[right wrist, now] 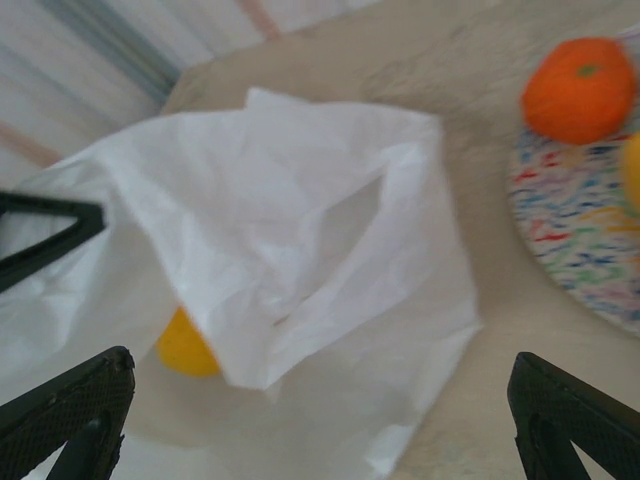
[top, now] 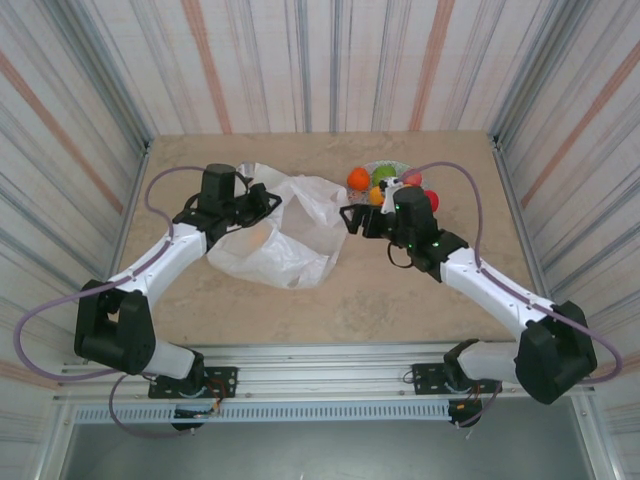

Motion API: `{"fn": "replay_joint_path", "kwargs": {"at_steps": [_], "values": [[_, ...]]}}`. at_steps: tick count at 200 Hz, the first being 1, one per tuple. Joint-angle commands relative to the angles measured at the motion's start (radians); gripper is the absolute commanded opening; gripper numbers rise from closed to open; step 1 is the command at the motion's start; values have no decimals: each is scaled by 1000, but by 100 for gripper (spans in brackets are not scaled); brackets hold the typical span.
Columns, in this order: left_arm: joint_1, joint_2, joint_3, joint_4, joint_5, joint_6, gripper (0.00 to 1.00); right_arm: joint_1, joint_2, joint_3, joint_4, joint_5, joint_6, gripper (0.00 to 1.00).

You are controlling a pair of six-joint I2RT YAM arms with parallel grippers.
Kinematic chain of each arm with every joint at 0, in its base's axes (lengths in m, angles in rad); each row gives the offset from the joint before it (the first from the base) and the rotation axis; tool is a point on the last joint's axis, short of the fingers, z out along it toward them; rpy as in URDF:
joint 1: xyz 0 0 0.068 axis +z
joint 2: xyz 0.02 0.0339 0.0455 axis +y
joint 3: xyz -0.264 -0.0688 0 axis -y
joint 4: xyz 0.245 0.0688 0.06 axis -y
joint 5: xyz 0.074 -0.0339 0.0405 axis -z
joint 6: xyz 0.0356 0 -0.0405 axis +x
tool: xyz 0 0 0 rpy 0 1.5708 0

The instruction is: Place the fruits into the plastic bag

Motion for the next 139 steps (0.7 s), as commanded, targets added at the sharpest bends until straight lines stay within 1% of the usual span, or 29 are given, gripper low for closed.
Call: {"fn": "replay_joint_path", "kwargs": {"at_steps": [1,17,34,50,79,95,126,139], "values": [[7,-29,-9,-15,32,24,1,-68,21,18,-173,156,-66,98],[7,-31,-9,-17,35,24,1,-138,84,57,-233,188,-101,98],[7,-31,-9,-16,36,23,1,-165,150,76,-232,236,-150,98],[7,-32,-7,-15,38,19,1,-176,227,109,-232,258,-183,99],[7,-34,-5,-15,41,15,1,-186,382,197,-246,204,-203,100],[7,-36,-3,-17,45,15,1,-186,459,250,-268,218,-209,99],[6,-39,-6,-10,47,12,1,-183,583,352,-316,257,-217,96],[7,-39,-7,-11,49,12,1,-184,619,378,-319,265,-224,93]]}}
